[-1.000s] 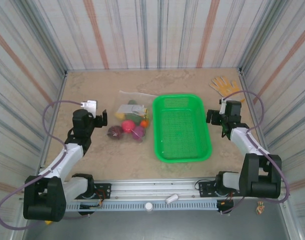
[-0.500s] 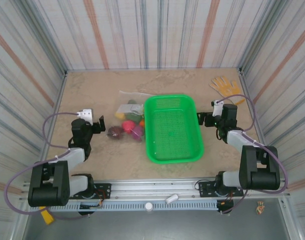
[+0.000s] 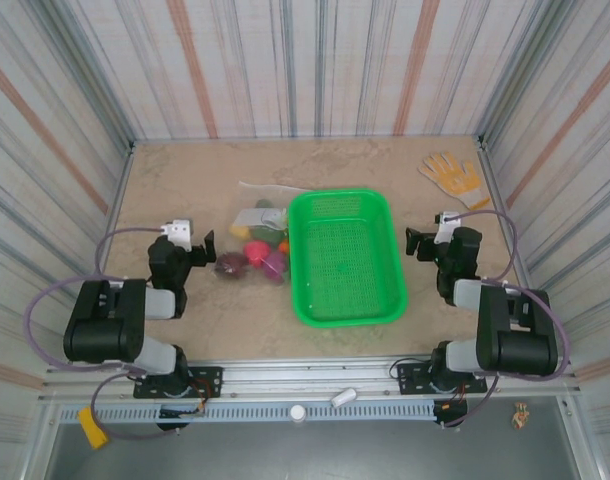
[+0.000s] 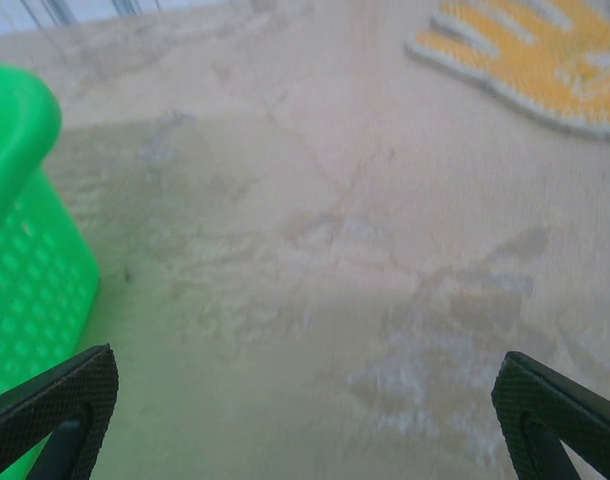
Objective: Place the food in the zip-top bag and seal the zipper
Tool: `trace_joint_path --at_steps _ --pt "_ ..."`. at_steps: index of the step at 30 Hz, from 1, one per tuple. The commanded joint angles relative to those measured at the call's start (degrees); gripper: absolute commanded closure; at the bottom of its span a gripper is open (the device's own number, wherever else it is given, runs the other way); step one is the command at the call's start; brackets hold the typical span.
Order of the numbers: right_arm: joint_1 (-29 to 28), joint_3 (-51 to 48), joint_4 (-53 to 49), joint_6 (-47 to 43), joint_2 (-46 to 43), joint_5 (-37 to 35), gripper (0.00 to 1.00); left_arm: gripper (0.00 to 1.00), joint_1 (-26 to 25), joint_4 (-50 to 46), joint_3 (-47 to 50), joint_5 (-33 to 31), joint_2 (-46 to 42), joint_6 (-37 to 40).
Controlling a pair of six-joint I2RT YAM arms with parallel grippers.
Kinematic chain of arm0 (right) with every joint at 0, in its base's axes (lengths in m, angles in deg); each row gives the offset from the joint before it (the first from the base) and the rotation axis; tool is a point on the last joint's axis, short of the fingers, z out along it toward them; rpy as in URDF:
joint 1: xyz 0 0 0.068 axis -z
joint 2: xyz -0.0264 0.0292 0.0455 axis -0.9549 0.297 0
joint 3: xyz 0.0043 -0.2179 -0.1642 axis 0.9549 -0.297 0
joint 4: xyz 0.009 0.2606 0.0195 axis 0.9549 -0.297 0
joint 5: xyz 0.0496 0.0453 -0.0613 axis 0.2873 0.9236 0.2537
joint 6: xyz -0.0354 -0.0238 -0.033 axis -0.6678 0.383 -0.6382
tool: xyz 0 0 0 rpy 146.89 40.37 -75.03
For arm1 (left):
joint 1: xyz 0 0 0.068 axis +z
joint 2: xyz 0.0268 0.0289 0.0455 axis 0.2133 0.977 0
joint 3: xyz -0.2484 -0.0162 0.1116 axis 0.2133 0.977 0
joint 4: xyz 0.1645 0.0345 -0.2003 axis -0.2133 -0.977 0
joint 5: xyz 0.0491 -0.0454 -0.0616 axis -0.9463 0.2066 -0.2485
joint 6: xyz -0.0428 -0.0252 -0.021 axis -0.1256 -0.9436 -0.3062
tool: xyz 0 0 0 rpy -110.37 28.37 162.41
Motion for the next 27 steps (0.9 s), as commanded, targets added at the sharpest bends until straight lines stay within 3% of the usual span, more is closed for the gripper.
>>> trace_joint_path --at_steps 1,3,5,7,8,16,20,21,24,27 --pt "-2.0 -4.1 18.3 -0.7 6.3 -3.3 0.00 0.01 0.5 5.4 -0.5 0.2 1.2 0.7" --pt "-3.0 -4.7 27.2 -0.5 11.1 -5.8 0.01 0.01 0.5 0.3 -2.6 0.9 0.7 0.9" --pt "-3.3 1.7 9.5 -1.3 7.4 -6.1 0.01 0.01 0.4 -1.9 -4.2 1.5 1.1 1.3" --pt "-2.6 3.3 10.7 0.5 10.4 -7.7 0.01 0.02 0.0 -8.5 -7.8 0.3 1.4 1.0" --pt "-2.0 5.3 5.3 2.0 9.3 -9.2 0.01 0.01 0.0 -13.6 -10.5 0.4 1.8 1.1" --pt "-2.5 4.5 6.5 1.8 9.5 -10.5 0.01 0.01 -1.4 -13.7 -10.5 -1.2 1.7 2.5" --pt "-2.8 4.6 6.0 1.6 9.3 -11.0 0.01 0.01 -6.2 -7.7 -7.4 -11.7 1.5 4.5" --pt "-2.9 4.6 5.8 1.7 9.2 -11.2 0.01 0.01 -6.2 -7.5 -7.6 -11.3 1.8 4.4" --pt "-2.9 4.6 5.9 1.7 9.2 -11.1 0.01 0.01 -0.9 -14.0 -11.0 2.2 2.0 3.0" --pt "-2.7 4.6 5.9 1.8 9.3 -10.7 0.01 0.01 -0.5 -14.5 -11.2 2.9 2.1 2.8"
